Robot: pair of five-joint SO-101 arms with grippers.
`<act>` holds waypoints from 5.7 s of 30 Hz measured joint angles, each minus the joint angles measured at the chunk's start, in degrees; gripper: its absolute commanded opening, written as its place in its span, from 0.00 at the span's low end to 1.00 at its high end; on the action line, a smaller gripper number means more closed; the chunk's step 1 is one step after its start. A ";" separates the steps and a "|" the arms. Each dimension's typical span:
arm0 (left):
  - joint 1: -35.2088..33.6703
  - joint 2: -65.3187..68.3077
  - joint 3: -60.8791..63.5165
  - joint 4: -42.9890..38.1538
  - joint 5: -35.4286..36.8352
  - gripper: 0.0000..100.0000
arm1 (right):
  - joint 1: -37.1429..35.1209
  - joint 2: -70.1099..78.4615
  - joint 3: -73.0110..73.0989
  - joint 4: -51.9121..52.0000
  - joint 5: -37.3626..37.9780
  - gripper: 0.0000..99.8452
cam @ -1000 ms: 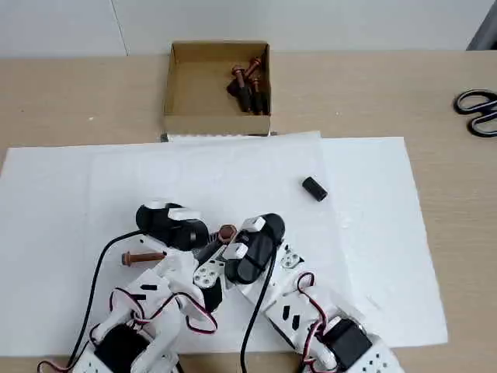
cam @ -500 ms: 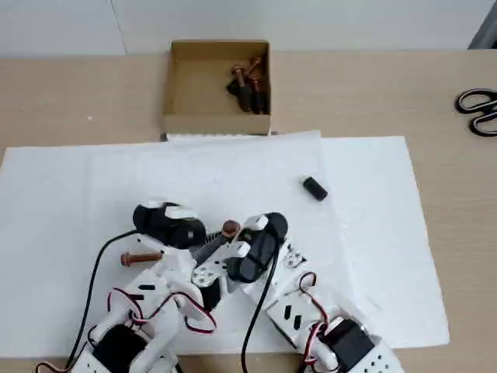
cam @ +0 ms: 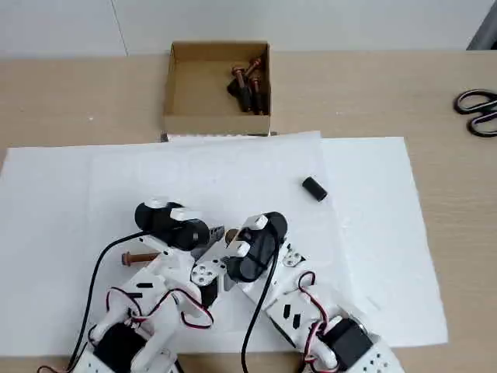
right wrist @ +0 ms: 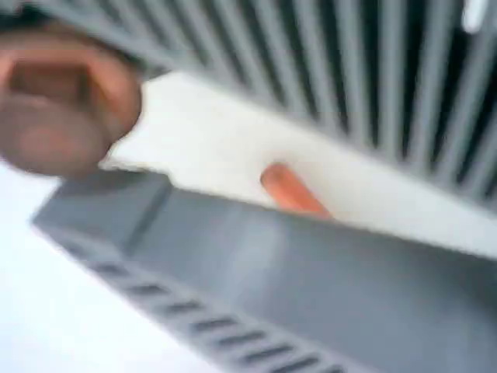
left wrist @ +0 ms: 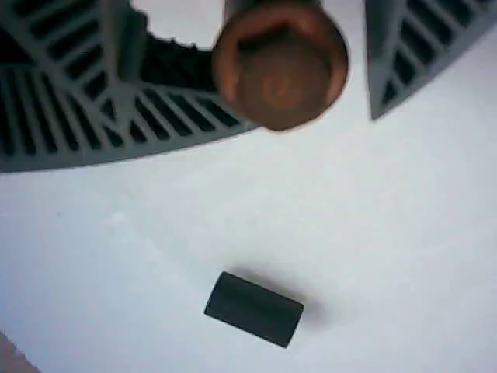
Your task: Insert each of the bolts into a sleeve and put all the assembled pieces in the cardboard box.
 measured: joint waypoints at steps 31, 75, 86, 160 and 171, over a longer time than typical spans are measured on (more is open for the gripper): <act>-5.63 0.53 -4.84 3.08 0.18 0.24 | 0.00 -0.26 1.76 -1.93 -0.09 0.00; -34.46 0.62 -1.58 10.29 -8.62 0.01 | 26.02 29.63 -29.01 -2.90 -17.32 0.00; -34.46 0.62 -1.58 10.29 -9.14 0.01 | 25.76 77.10 -64.35 -2.90 -16.09 0.00; -34.46 0.62 -1.58 10.29 -9.14 0.01 | 27.60 146.73 -146.02 53.71 6.15 0.29; -34.46 0.62 -3.25 10.29 -9.14 0.01 | 28.04 135.65 -126.07 53.71 13.27 0.29</act>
